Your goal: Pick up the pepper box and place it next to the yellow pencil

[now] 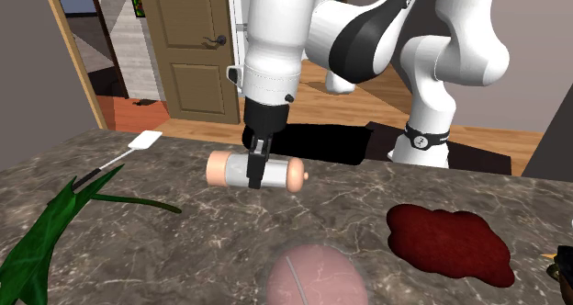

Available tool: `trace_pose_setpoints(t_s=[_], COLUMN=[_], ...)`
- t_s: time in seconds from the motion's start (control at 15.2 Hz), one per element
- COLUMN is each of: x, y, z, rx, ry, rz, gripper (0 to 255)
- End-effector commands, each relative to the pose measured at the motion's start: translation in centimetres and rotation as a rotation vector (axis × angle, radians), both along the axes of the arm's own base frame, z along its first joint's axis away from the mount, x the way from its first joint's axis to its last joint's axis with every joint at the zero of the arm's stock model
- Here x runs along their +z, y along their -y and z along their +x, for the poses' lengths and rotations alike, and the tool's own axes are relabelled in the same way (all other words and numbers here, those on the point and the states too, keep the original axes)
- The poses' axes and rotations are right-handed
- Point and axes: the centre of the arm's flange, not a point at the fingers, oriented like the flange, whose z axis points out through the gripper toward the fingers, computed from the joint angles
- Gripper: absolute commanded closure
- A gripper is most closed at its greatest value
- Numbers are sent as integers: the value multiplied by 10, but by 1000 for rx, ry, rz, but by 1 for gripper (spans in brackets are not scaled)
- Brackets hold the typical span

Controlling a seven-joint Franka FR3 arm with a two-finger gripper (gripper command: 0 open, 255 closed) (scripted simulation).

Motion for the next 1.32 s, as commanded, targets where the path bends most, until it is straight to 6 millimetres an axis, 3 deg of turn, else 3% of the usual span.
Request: trace_pose_setpoints(t_s=[0.0, 0.53, 1.25], x=[0, 0, 58], y=[0, 0, 0], z=[0, 0, 0], rx=[0, 0, 0], ry=[-1, -1, -1], rz=[0, 0, 0], gripper=[255, 255, 255])
